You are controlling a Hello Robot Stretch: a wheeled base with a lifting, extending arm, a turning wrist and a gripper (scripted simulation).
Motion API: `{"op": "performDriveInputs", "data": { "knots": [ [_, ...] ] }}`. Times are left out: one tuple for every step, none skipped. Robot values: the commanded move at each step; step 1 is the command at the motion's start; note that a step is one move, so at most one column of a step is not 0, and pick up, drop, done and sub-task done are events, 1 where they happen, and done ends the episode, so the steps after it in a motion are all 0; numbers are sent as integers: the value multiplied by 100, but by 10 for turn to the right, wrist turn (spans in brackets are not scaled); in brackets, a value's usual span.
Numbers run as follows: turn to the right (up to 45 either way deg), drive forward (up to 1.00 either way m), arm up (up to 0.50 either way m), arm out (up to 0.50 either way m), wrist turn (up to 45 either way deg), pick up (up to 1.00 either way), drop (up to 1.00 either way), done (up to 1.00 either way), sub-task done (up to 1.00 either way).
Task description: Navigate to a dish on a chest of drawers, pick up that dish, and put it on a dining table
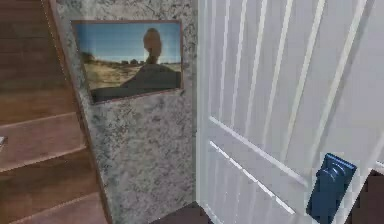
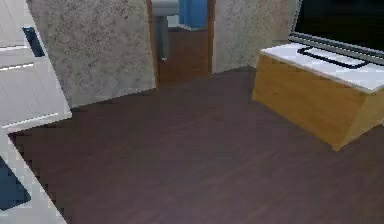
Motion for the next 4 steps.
{"op": "performDriveInputs", "data": {
  "knots": [
    [450,0,0,0,0,0,0,0,0],
    [450,0,0,0,0,0,0,0,0],
    [450,0,0,0,0,0,0,0,0],
    [210,0,0,0,0,0,0,0,0]
  ]
}}
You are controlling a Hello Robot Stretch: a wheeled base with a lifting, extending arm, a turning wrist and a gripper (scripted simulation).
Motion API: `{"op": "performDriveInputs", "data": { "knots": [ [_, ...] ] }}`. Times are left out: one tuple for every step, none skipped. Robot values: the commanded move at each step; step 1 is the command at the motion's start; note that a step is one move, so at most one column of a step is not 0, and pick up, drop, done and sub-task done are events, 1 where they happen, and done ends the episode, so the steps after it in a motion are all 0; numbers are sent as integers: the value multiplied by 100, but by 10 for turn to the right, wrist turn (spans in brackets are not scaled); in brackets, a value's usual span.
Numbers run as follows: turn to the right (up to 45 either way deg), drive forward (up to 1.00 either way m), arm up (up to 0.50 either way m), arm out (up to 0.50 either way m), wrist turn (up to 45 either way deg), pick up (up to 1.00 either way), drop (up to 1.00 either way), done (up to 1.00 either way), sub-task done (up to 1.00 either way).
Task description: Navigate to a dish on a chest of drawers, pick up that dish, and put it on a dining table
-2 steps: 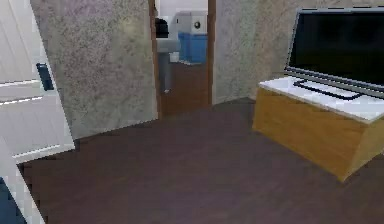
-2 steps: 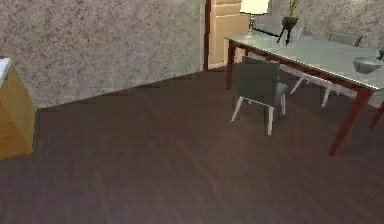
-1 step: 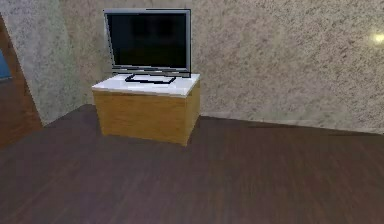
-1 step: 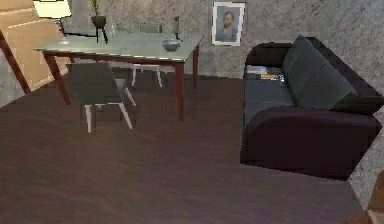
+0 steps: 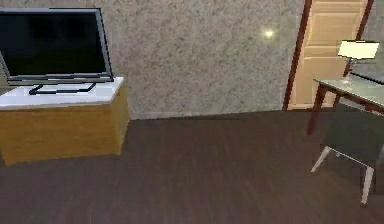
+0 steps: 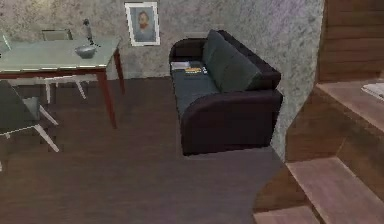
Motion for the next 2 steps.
{"op": "performDriveInputs", "data": {
  "knots": [
    [0,10,0,0,0,0,0,0,0],
    [-450,0,0,0,0,0,0,0,0]
  ]
}}
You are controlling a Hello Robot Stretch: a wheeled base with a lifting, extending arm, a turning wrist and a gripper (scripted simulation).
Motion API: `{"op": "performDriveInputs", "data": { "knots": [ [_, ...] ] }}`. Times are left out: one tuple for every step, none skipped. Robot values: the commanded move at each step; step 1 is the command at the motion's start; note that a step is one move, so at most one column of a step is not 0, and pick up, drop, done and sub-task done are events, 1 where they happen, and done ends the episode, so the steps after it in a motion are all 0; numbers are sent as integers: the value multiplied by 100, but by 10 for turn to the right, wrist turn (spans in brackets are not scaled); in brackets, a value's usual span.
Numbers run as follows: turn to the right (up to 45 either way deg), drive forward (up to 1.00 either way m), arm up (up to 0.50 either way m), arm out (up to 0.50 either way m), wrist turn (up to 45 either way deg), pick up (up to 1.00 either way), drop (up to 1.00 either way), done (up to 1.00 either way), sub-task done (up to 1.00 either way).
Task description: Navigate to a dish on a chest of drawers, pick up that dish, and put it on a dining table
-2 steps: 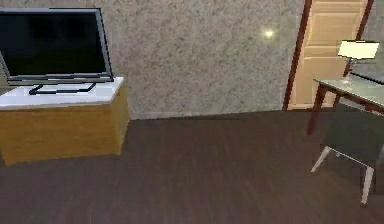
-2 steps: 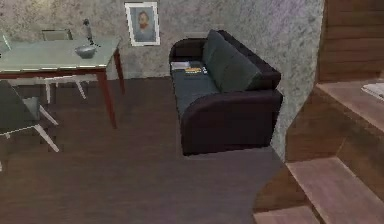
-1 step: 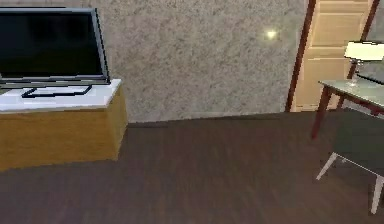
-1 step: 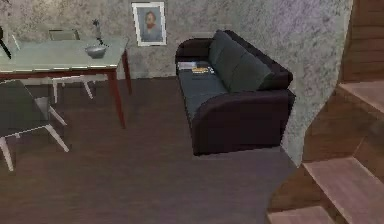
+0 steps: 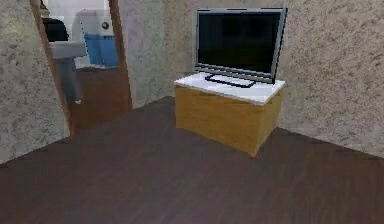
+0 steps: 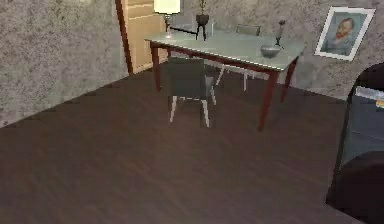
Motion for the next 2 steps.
{"op": "performDriveInputs", "data": {
  "knots": [
    [-390,0,0,0,0,0,0,0,0],
    [0,100,0,0,0,0,0,0,0]
  ]
}}
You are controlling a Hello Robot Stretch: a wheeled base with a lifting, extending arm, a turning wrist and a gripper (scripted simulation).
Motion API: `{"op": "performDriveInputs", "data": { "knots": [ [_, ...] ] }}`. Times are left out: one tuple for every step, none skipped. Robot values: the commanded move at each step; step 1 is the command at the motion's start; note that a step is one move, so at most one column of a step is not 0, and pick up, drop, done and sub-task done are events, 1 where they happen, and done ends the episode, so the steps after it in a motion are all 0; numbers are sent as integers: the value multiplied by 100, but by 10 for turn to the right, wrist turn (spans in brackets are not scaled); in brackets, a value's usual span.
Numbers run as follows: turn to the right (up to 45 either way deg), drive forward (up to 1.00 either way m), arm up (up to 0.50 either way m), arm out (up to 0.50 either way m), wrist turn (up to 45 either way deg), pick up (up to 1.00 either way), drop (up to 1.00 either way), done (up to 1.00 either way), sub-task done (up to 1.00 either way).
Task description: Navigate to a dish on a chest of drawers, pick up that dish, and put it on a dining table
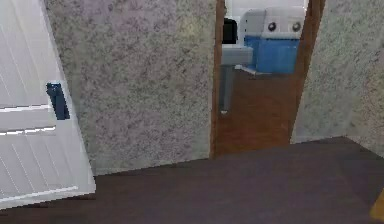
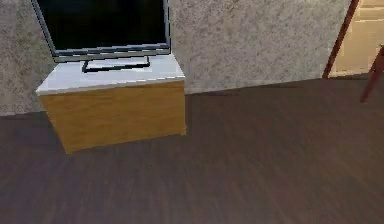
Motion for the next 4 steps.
{"op": "performDriveInputs", "data": {
  "knots": [
    [-210,0,0,0,0,0,0,0,0],
    [0,5,0,0,0,0,0,0,0],
    [-360,0,0,0,0,0,0,0,0],
    [0,45,0,0,0,0,0,0,0]
  ]
}}
